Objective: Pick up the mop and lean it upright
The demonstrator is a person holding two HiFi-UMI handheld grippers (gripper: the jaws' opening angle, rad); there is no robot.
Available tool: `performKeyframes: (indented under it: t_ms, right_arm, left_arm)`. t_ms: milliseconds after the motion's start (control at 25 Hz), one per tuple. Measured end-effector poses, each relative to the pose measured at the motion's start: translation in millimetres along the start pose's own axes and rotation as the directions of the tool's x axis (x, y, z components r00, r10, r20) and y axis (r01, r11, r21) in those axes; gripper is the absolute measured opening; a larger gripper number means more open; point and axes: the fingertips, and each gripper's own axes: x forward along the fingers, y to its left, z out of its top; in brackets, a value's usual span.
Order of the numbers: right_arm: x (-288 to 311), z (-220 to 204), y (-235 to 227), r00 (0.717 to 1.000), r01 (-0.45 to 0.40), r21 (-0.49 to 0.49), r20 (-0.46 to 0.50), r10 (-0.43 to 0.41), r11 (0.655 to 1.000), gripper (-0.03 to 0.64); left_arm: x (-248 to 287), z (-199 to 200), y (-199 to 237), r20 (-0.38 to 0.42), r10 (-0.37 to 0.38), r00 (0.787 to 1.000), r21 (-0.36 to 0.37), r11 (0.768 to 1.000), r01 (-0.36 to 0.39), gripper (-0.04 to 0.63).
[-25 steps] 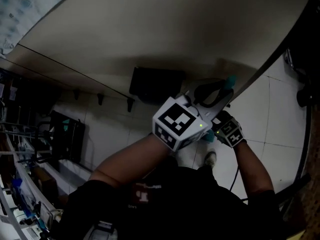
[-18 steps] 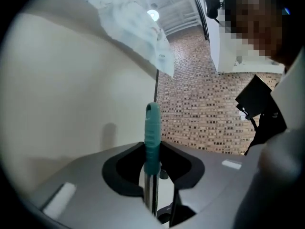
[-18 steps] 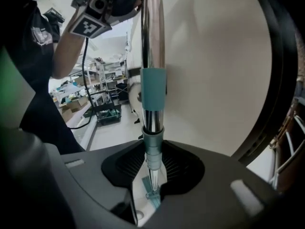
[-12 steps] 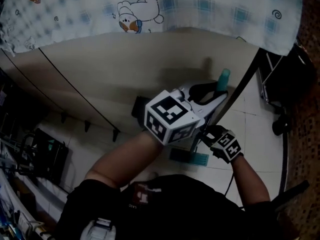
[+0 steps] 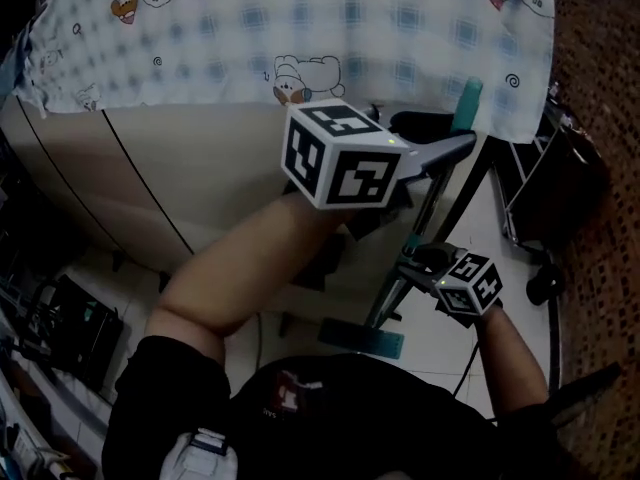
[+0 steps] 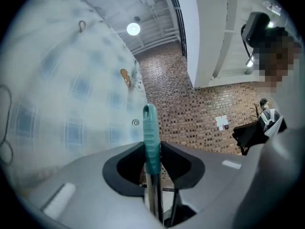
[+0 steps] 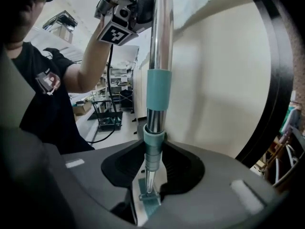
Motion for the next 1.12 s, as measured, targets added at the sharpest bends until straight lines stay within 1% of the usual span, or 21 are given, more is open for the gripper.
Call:
performKeyframes:
  t_ms: [160,280,400,560,760,880,1000,1120]
  right_arm:
    - [-24,40,0,0.999,0.009,-0.023,0.032,-0.008,1.0,0.13]
    - [-40,68,1,0.998,-0.001,-0.047,0.061,0.004,0.999,0.13]
    - [-51,88,1,0.998,0.004,-0.075,0.065,0.001,0.997,0.132]
    - [-62,104,-1,0.999,0.001,-0.093,0.053,0.004,0.996,0.133]
    - [-69,125,-2,0.997,0.017,-0.124,0.079,-0.007,0.992,0.135]
    - [-72,131,-2,0.997,0.019,-0.141,0.075,-0.008,0.99,0.135]
    - [-75,135,-3,0.997,0.024,-0.152,0.073,-0.013,0.988,0.137]
    - [-77,136,-5,0.997,0.029,-0.152,0.075,-0.018,0.988,0.137]
  left_arm:
    - [3,44,-4,0.001,-0.024,1.0,0.025,0.999,0.024,0.106]
    - [5,72,-7,0.01,-0.039,0.999,0.034,0.999,0.039,0.109]
    - [6,95,-7,0.024,-0.038,0.999,0.049,0.998,0.037,0.109]
    - [6,119,-9,0.028,-0.046,0.999,0.084,0.996,0.043,0.112]
    - [7,137,-11,0.027,-0.062,0.998,0.1,0.993,0.059,0.112]
    - [8,143,-12,0.023,-0.068,0.997,0.11,0.992,0.065,0.11]
    - [8,147,-13,0.023,-0.061,0.998,0.135,0.989,0.057,0.112]
    - [9,150,-12,0.029,-0.057,0.998,0.142,0.988,0.053,0.114]
